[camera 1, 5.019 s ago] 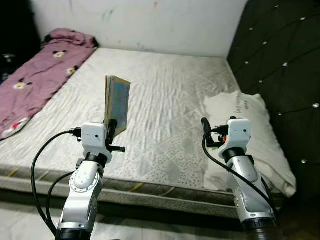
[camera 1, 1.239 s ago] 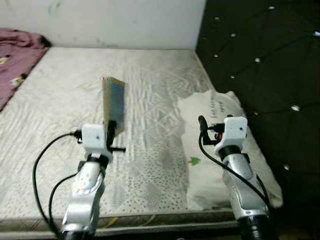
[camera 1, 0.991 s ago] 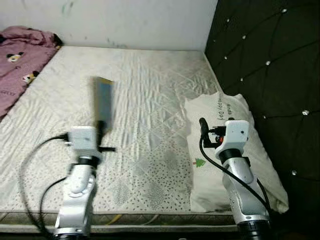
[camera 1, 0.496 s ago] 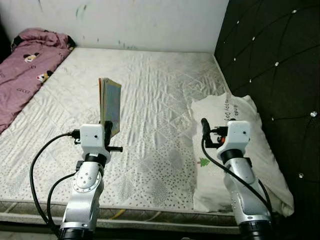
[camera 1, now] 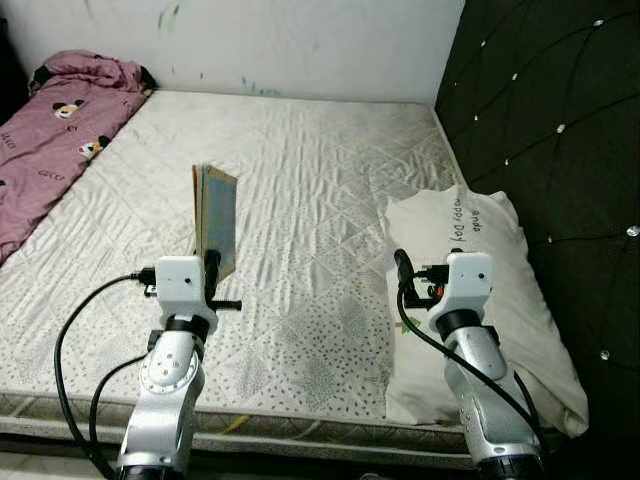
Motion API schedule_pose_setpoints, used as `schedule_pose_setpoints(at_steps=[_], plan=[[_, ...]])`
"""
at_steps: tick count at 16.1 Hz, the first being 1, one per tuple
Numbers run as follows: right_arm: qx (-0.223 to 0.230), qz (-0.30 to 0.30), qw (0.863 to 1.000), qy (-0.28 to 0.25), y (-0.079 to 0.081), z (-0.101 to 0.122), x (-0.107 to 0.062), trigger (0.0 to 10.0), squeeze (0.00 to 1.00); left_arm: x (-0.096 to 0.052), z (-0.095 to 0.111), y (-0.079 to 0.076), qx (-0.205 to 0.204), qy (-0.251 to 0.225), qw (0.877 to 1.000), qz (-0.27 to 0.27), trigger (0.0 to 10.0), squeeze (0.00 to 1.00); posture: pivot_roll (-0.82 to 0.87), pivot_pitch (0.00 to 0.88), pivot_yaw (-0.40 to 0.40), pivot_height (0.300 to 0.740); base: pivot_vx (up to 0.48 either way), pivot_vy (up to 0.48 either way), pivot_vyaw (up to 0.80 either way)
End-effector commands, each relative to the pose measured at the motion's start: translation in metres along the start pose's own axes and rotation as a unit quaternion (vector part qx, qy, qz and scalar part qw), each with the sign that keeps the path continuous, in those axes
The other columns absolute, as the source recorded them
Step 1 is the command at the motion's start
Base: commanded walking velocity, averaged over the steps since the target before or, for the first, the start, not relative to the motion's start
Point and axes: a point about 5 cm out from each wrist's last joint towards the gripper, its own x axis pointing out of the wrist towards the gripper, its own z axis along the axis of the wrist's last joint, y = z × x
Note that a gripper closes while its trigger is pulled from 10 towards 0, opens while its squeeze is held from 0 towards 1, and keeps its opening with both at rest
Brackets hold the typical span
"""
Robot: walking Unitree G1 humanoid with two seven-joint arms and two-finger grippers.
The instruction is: Clean up the room
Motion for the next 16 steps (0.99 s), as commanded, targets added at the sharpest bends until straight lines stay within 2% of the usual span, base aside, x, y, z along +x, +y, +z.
schedule_pose_setpoints(at_steps=[1, 6, 11, 16], plan=[[0.001, 0.004, 1.000, -0.007, 0.0014, 0.0047, 0.0010, 10.0, 0.00, 0.0028, 0.0085, -0.0005, 0.003, -0.020, 1.000, -0.007, 10.0, 0.00, 0.02, 0.032, 0.010, 0.692, 0.000, 0.000, 0.00], [0.002, 0.013, 1.000, -0.011, 0.0018, 0.0070, 0.0020, 10.0, 0.00, 0.0028, 0.0096, -0.0010, 0.004, -0.023, 1.000, 0.002, 10.0, 0.00, 0.02, 0.039, 0.000, 0.637, 0.000, 0.000, 0.00], [0.000, 0.016, 1.000, -0.003, 0.0015, 0.0046, 0.0027, 10.0, 0.00, 0.0037, 0.0107, 0.0006, 0.012, -0.026, 0.999, 0.017, 10.0, 0.00, 0.01, 0.040, 0.000, 0.637, 0.000, 0.000, 0.00], [-0.001, 0.027, 1.000, 0.007, 0.0037, 0.0014, 0.0020, 10.0, 0.00, 0.0037, 0.0089, 0.0011, 0.003, -0.023, 0.999, 0.023, 10.0, 0.00, 0.00, 0.031, -0.010, 0.637, 0.000, 0.000, 0.00]])
